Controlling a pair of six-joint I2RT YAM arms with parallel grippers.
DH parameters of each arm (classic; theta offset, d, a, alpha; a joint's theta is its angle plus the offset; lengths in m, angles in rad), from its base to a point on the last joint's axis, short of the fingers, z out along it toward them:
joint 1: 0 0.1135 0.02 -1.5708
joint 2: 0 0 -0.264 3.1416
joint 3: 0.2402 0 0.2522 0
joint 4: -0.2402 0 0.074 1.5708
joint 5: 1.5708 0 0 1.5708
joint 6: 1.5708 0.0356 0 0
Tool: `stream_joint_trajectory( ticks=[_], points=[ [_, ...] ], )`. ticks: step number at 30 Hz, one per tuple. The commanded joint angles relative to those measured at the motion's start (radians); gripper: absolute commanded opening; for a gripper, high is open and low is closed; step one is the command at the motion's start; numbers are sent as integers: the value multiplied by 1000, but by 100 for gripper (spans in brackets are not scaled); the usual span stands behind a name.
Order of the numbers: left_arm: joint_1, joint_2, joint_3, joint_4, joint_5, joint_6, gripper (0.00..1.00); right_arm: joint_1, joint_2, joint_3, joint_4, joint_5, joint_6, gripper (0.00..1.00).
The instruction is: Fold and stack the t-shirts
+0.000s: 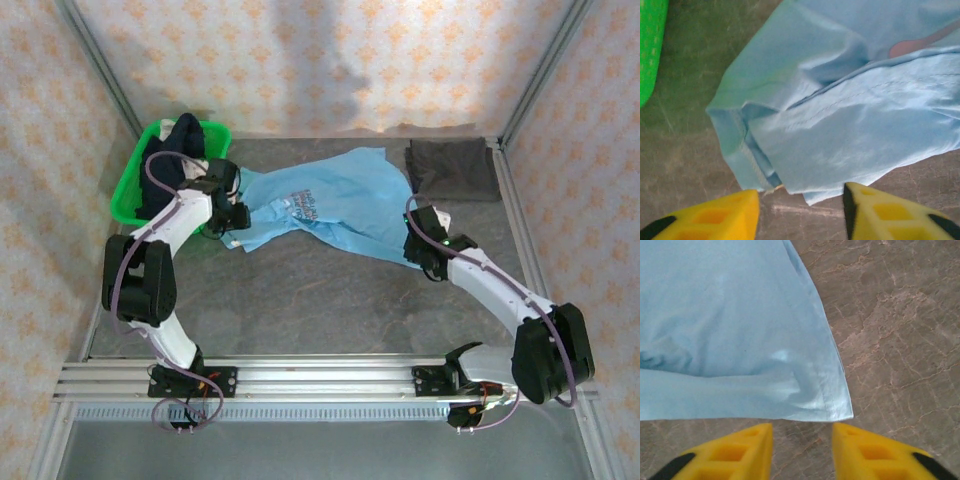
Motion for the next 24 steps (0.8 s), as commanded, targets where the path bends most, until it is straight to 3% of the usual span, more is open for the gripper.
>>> stream_joint_trajectory(
  ticks=[1,3,8,12,19,21,24],
  points=[
    [-38,-81,2,55,-41,-18,52,-5,-51,22,48,37,34,43],
    [-71,-68,-8,56,-57,-7,54,-6,-31,23,88,25,29,50],
    [-88,27,1,72,-79,-8,55,-11,110,82,101,21,28,52],
    [-90,136,129,38,-76,5,55,-30,190,97,94,19,49,53],
    [-117,311,329,5,-55,24,54,-65,252,56,113,-11,100,65],
    [-120,340,351,-6,-47,28,45,-65,278,60,112,-25,99,65],
    [-122,325,324,4,-14,25,21,-66,303,68,102,-29,102,65]
  ],
)
